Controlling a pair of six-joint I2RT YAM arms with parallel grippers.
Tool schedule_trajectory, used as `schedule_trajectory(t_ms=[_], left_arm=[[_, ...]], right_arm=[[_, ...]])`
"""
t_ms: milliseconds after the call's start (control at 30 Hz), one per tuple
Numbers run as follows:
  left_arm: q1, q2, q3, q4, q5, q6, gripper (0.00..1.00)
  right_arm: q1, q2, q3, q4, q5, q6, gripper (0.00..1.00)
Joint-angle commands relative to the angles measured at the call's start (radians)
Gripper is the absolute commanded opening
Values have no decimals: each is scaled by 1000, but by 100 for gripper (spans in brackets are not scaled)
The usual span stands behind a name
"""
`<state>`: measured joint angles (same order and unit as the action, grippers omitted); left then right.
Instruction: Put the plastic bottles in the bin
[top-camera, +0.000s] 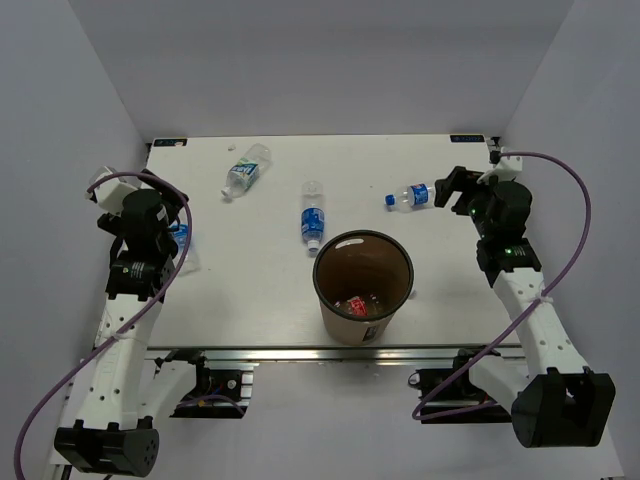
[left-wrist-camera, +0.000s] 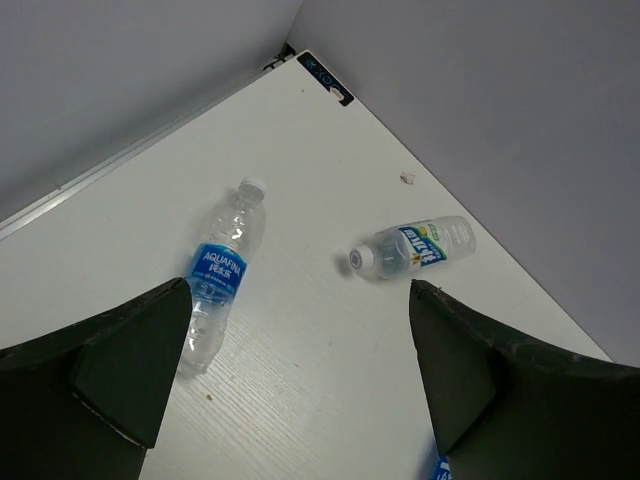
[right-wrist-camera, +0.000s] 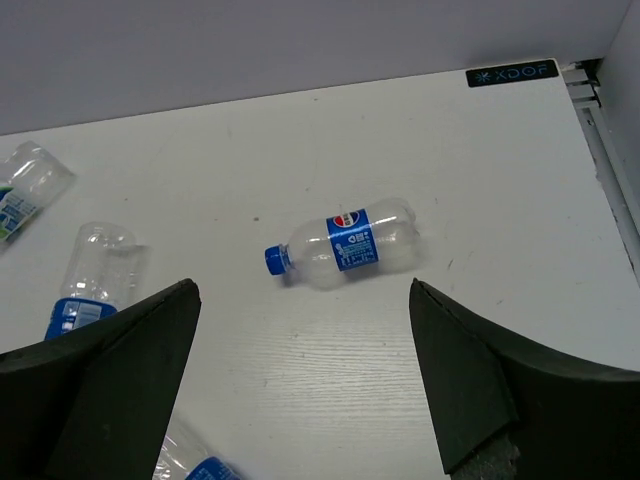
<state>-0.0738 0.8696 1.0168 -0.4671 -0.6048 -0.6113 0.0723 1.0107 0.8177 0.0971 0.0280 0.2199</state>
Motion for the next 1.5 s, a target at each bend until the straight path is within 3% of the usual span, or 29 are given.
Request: schedule_trajectory(t_ms=[0, 133, 233, 333, 400, 500, 533, 600, 800, 900, 1033, 1200, 1467], left_arm=[[3, 5, 2, 5, 29, 2, 98], [2, 40, -3, 16, 71, 12, 98], [2, 63, -7, 12, 59, 10, 98], [2, 81, 0, -21, -4, 1, 98], [2, 86, 11, -39, -24, 2, 98], [2, 72, 5, -21, -20, 22, 98], [2, 66, 0, -7, -15, 22, 98], [3, 55, -9, -1, -9, 19, 98], [3, 32, 5, -2, 31, 18, 98], [2, 14, -3, 4, 20, 16, 98], [3, -14, -23, 22, 8, 13, 98], [3, 0, -26, 44, 17, 15, 98], [2, 68, -20, 42, 5, 13, 98]], right_arm=[[-2, 26, 83, -2, -121, -85, 89], [0, 148, 236, -54, -188, -284, 89], [-2, 321, 457, -255, -189, -411, 89], [0, 459, 557, -353, -293, -620, 86], [-3, 540, 561, -382, -402, -860, 86], [-6, 688, 688, -593, -497, -1139, 88], [-6, 731, 813, -728, -520, -1178, 87], [-11, 863, 932, -844, -548, -1261, 89], [-8, 1110, 1177, -957, -586, -1375, 89], [-3, 1222, 1326, -1120, -608, -1448, 89], [1, 1211, 1240, -1151, -619, -1515, 89], [11, 1247, 1166, -1002, -470, -1417, 89], [14, 1306, 1134, -894, -445, -1349, 87]])
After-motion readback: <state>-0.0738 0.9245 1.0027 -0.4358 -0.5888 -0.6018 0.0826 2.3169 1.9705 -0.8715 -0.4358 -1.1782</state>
